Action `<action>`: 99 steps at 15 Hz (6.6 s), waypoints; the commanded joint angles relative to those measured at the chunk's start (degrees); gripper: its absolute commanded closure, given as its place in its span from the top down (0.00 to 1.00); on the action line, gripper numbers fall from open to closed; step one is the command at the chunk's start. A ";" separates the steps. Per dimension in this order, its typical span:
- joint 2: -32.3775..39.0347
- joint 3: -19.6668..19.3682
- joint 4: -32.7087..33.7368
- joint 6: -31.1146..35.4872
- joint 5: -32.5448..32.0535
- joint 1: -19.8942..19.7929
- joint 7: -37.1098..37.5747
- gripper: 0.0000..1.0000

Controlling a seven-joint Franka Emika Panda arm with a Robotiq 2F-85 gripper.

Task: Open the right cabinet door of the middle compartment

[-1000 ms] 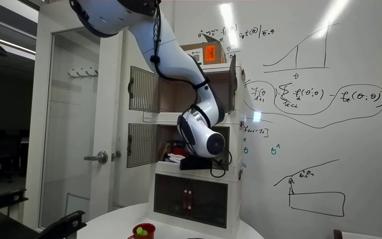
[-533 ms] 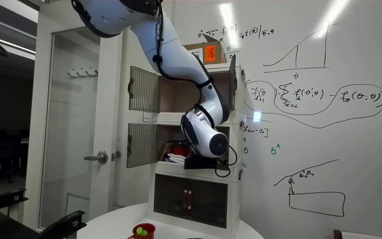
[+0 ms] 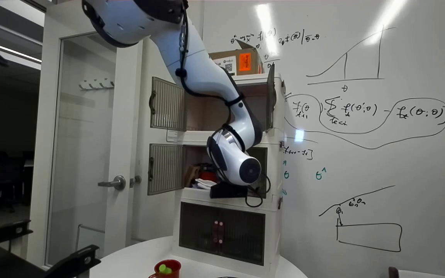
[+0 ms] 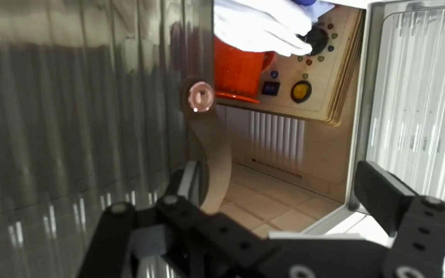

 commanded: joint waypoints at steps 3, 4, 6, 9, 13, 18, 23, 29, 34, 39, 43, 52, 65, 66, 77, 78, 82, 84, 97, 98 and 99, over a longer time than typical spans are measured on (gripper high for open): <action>1.85 0.14 1.19 1.00 -0.17 1.10 -2.33 0.75; 1.89 0.11 1.13 0.95 -0.27 1.10 -2.48 0.74; 1.78 0.17 1.05 0.87 0.01 0.92 -2.81 0.59; 1.62 0.28 1.28 1.59 0.55 0.36 -2.98 0.37; 1.21 0.35 0.56 1.60 0.51 -0.19 -3.08 0.53; 0.42 0.15 -1.80 -0.03 0.36 -1.02 -2.97 0.65; -0.68 -0.29 -3.76 -2.67 -0.65 -1.96 -2.89 0.33; -1.85 -1.22 -6.60 -5.87 -0.18 -4.02 -2.82 0.00; -3.33 -2.12 -9.76 -8.45 0.22 -4.83 -3.07 0.00; -5.80 -3.21 -13.21 -9.65 0.86 -5.60 -2.34 0.52; -8.96 -2.95 -17.01 -10.94 1.33 -6.82 1.49 0.79; -23.28 -4.86 -29.56 1.85 0.65 -2.73 21.84 1.00; -39.04 -4.92 -43.19 20.36 -23.25 2.51 51.85 1.00; -40.09 -4.75 -44.00 21.55 -25.18 2.81 54.50 1.00; -45.58 1.86 -42.98 39.54 -26.31 7.56 65.52 1.00; -45.33 2.60 -41.80 42.80 -26.28 8.27 66.33 1.00; -42.17 3.92 -35.05 56.45 -28.29 11.26 70.62 1.00; -39.79 3.95 -31.02 62.01 -30.46 12.25 74.19 1.00; -25.60 -1.22 -12.83 58.30 -61.32 13.85 121.35 1.00; -25.49 -0.98 -11.56 57.35 -62.11 13.62 123.63 1.00; -25.26 -1.30 -10.37 56.55 -62.45 13.81 125.25 1.00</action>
